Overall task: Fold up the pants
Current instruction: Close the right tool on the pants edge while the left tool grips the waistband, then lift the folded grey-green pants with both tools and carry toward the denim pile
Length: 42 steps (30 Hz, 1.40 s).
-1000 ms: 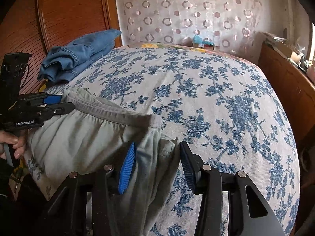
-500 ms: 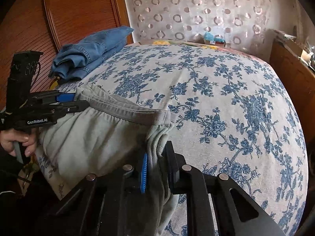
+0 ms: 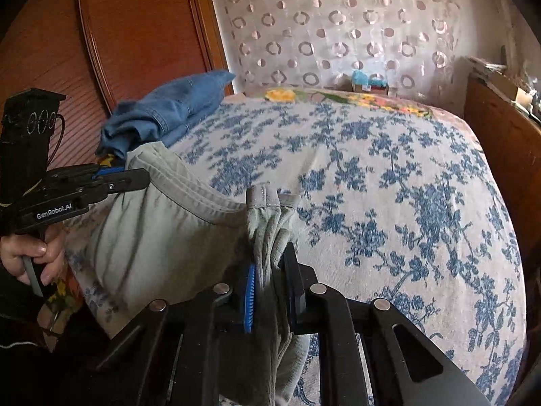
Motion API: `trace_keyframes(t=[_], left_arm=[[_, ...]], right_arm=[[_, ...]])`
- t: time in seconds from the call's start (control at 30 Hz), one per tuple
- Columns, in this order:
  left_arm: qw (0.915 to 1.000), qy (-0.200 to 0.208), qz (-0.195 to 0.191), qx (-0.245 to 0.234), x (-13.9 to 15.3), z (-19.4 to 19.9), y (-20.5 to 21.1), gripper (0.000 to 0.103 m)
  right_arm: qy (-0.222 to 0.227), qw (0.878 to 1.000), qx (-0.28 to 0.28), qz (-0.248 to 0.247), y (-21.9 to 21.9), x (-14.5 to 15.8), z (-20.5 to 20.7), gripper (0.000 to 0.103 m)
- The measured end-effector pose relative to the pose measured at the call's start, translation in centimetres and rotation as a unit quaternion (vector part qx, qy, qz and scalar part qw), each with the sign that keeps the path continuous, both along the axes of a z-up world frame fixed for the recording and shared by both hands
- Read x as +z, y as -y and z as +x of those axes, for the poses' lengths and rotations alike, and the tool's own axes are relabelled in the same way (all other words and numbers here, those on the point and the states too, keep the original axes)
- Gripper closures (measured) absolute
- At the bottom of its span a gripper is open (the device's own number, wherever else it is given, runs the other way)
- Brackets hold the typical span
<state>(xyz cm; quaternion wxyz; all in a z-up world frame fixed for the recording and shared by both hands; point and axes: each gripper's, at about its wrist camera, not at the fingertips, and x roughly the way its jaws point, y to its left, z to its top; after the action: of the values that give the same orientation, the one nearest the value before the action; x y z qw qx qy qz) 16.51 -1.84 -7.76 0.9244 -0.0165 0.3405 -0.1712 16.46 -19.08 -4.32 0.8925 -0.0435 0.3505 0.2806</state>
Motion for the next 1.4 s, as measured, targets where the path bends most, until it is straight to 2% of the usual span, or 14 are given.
trace_keyframes(t=[0.4,0.8,1.4], left_arm=[[0.9987,0.051,-0.003,0.003,4.2,-0.3,0.1,0.088],[0.9950,0.097,0.004,0.021,7.9,-0.1,-0.6,0.088],[0.9891,0.111,0.024,0.095,9.1,1.0,-6.7,0.088]], right_arm=[[0.045,0.999,0.004,0.020,0.4,3.2,-0.8,0.089],[0.105,0.994,0.028,0.015,-0.1,7.0,-0.3,0.089],[0.124,0.988,0.089,0.022,-5.4,6.8,7.8,0.089]])
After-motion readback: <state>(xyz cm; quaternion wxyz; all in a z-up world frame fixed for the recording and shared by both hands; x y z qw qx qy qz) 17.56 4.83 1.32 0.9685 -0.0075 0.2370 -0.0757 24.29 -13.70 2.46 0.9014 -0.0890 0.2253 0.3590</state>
